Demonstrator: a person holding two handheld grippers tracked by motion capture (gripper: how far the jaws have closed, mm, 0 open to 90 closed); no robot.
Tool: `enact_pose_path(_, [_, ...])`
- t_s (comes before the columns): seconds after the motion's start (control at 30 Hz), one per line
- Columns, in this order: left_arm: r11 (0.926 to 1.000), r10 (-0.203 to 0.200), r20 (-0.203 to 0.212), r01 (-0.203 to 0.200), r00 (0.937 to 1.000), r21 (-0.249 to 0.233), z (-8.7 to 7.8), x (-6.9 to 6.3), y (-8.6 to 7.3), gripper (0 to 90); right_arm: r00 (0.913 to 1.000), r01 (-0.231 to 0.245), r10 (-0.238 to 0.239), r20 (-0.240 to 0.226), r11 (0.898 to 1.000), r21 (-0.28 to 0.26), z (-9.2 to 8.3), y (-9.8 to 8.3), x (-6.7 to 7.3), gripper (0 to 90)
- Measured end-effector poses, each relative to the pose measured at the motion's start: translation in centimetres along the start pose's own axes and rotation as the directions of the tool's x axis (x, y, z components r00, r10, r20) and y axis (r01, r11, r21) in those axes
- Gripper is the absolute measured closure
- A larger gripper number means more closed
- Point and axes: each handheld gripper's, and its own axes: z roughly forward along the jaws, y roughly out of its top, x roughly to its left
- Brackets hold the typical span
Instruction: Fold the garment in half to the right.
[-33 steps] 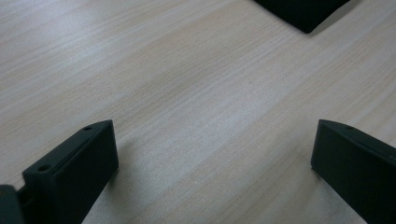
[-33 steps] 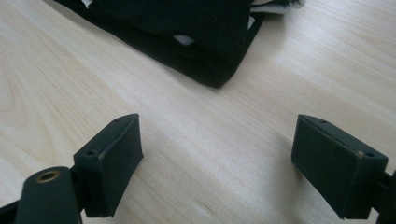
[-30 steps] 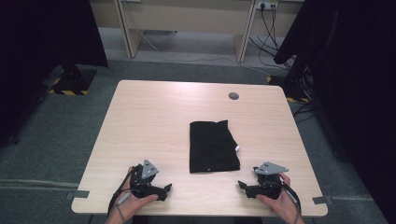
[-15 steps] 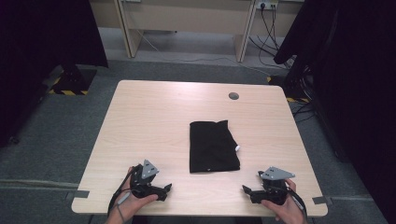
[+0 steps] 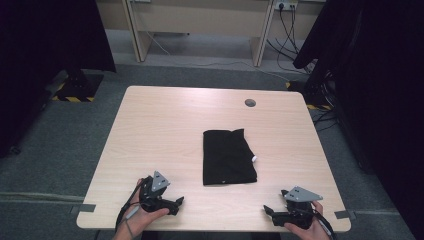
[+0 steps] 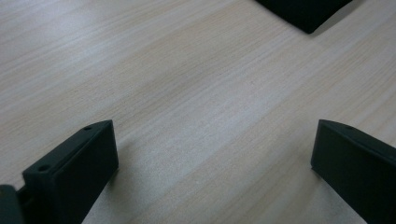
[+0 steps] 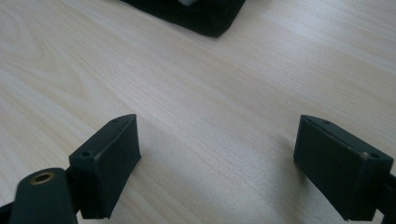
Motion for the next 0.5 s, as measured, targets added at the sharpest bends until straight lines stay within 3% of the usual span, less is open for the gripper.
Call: enact_pose_path(0.5, [1.0, -0.001, 0.0, 0.001, 1.0, -0.001, 0.01, 0.0, -0.01, 0.0, 0.9999, -0.011, 0.011, 0.012, 1.0, -0.019, -0.77, -0.97, 0.46, 15.1])
